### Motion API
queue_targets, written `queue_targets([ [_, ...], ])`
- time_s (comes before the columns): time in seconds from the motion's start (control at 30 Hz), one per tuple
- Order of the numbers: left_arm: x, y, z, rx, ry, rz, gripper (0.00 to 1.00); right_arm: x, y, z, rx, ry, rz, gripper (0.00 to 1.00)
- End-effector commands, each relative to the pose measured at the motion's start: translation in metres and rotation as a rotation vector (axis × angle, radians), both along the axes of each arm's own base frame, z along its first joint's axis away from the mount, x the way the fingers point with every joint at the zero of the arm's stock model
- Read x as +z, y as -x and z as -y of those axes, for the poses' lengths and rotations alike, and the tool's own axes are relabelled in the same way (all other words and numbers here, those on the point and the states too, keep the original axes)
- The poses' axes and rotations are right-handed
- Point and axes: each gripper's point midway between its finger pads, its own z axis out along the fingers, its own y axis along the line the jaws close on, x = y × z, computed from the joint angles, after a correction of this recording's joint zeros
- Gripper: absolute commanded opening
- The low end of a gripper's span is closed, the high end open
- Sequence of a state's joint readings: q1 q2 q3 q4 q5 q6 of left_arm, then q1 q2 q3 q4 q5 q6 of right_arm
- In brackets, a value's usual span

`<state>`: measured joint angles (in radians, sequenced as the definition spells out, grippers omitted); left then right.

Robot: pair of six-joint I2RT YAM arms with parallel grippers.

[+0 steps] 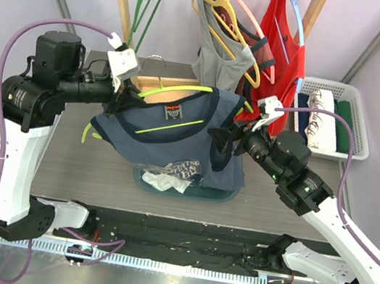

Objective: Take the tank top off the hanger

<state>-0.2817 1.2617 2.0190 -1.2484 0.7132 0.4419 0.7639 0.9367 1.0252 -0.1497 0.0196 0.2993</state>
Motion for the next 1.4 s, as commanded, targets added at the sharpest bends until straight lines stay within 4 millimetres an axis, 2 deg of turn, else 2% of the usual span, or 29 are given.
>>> queue_targets([
  [0.0, 0.026, 0.011, 0.003, -0.044, 0.041, 0.095, 0.0, 0.026, 0.003, 0.006, -0.005, -0.071, 0.055, 0.78],
  [0.17, 0.026, 0.013, 0.003, -0.05, 0.042, 0.094, 0.0, 0.029, 0.001, 0.01, -0.016, -0.063, 0.065, 0.78],
  [0.3, 0.026, 0.014, 0.005, -0.058, 0.046, 0.089, 0.0, 0.04, 0.004, -0.001, 0.046, -0.09, 0.07, 0.73],
  [0.4, 0.026, 0.014, 0.004, -0.058, 0.046, 0.089, 0.0, 0.057, 0.011, -0.013, 0.117, -0.145, 0.082, 0.57],
  [0.43, 0.025, 0.014, 0.005, -0.058, 0.043, 0.084, 0.0, 0.064, 0.013, -0.015, 0.132, -0.16, 0.086, 0.43],
  [0.5, 0.023, 0.012, 0.004, -0.052, 0.038, 0.083, 0.0, 0.071, 0.019, -0.018, 0.162, -0.18, 0.087, 0.25],
  [0.53, 0.022, 0.012, 0.003, -0.048, 0.036, 0.082, 0.0, 0.076, 0.022, -0.017, 0.167, -0.19, 0.094, 0.05],
  [0.57, 0.021, 0.011, 0.003, -0.046, 0.032, 0.081, 0.0, 0.08, 0.026, -0.015, 0.18, -0.199, 0.099, 0.01],
  [0.77, 0.009, 0.0, -0.002, -0.012, -0.012, 0.083, 0.0, 0.095, 0.044, -0.005, 0.204, -0.22, 0.107, 0.01],
  [1.0, 0.001, -0.006, -0.006, 0.007, -0.043, 0.084, 0.0, 0.097, 0.052, 0.011, 0.17, -0.198, 0.116, 0.01],
  [1.1, 0.0, -0.005, -0.007, 0.008, -0.05, 0.087, 0.0, 0.102, 0.037, 0.031, 0.031, -0.202, 0.136, 0.01],
  [1.13, -0.001, -0.005, -0.007, 0.008, -0.053, 0.086, 0.0, 0.105, 0.027, 0.045, -0.064, -0.215, 0.14, 0.01],
  [1.27, -0.002, -0.002, -0.008, 0.004, -0.058, 0.084, 0.0, 0.11, 0.002, 0.074, -0.284, -0.228, 0.141, 0.01],
  [1.37, -0.004, 0.004, -0.008, -0.022, -0.064, 0.084, 0.0, 0.109, -0.013, 0.088, -0.403, -0.227, 0.13, 0.01],
])
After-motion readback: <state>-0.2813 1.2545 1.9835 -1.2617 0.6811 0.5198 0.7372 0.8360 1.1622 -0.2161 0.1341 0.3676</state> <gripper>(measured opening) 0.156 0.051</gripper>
